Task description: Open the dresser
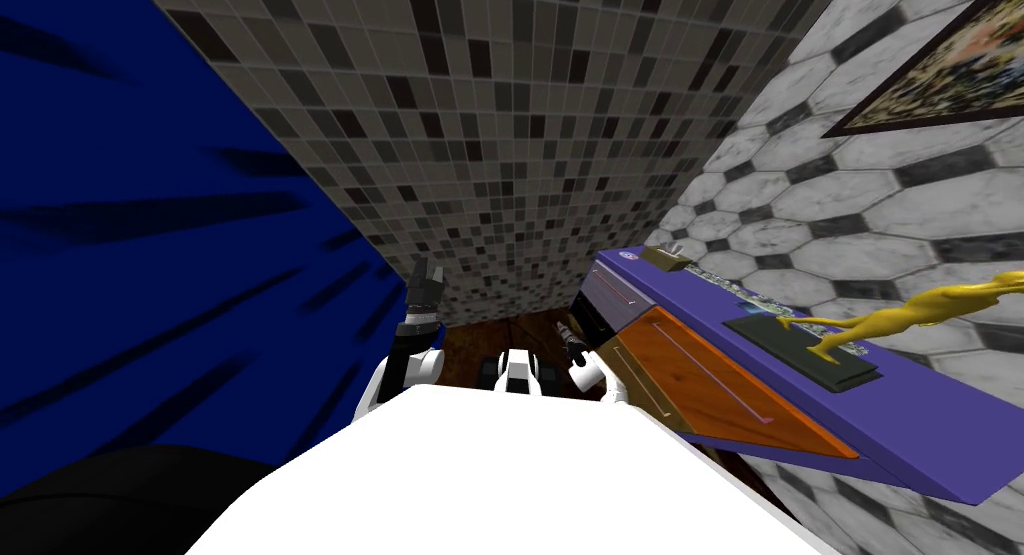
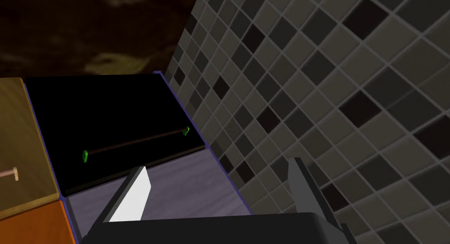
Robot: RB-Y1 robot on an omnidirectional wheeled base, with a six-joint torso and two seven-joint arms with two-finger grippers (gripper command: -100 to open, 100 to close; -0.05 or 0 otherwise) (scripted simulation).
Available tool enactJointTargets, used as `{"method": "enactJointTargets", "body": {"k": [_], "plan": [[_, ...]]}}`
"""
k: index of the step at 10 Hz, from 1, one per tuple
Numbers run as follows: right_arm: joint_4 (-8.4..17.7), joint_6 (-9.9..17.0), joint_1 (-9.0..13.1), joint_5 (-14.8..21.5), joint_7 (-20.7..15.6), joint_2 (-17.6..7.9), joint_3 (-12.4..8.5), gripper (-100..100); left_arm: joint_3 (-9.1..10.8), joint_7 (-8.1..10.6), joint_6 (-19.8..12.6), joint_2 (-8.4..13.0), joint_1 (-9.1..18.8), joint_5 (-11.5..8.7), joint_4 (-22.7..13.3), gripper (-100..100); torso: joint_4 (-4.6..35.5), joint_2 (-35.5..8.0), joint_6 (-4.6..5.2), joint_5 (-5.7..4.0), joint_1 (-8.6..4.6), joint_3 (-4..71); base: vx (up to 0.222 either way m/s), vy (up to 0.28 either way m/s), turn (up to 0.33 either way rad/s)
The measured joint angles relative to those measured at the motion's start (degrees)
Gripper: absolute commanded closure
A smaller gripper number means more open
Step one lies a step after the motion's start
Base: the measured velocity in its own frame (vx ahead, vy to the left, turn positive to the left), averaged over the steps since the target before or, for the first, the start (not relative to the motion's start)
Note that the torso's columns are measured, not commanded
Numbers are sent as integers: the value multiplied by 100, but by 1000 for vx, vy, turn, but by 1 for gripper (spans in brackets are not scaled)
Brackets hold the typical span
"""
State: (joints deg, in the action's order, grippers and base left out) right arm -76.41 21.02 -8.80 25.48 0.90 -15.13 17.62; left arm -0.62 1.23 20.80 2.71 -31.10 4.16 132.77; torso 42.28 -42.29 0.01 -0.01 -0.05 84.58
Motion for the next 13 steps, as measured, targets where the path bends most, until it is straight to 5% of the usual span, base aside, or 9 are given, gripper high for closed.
{"method": "enactJointTargets", "body": {"k": [4, 6, 13], "plan": [[435, 590, 181, 224, -44, -176, 164, -100, 0, 0, 0, 0, 1, 0, 0, 0, 3, -2, -3, 1, 7, -4, 53, 27, 23], [915, 782, 388, 416, -44, -213, 213, -100, 0, 0, 0, 0, 0, 0, 0, 0, -2, 11, -2, 1, 5, 5, 76, 21, 37], [1877, 1824, 829, 849, -204, -490, 452, -100, 0, 0, 0, 0, 0, 0, 0, 0, 1, -4, -1, 0, 2, -3, 85, 6, 33]]}}
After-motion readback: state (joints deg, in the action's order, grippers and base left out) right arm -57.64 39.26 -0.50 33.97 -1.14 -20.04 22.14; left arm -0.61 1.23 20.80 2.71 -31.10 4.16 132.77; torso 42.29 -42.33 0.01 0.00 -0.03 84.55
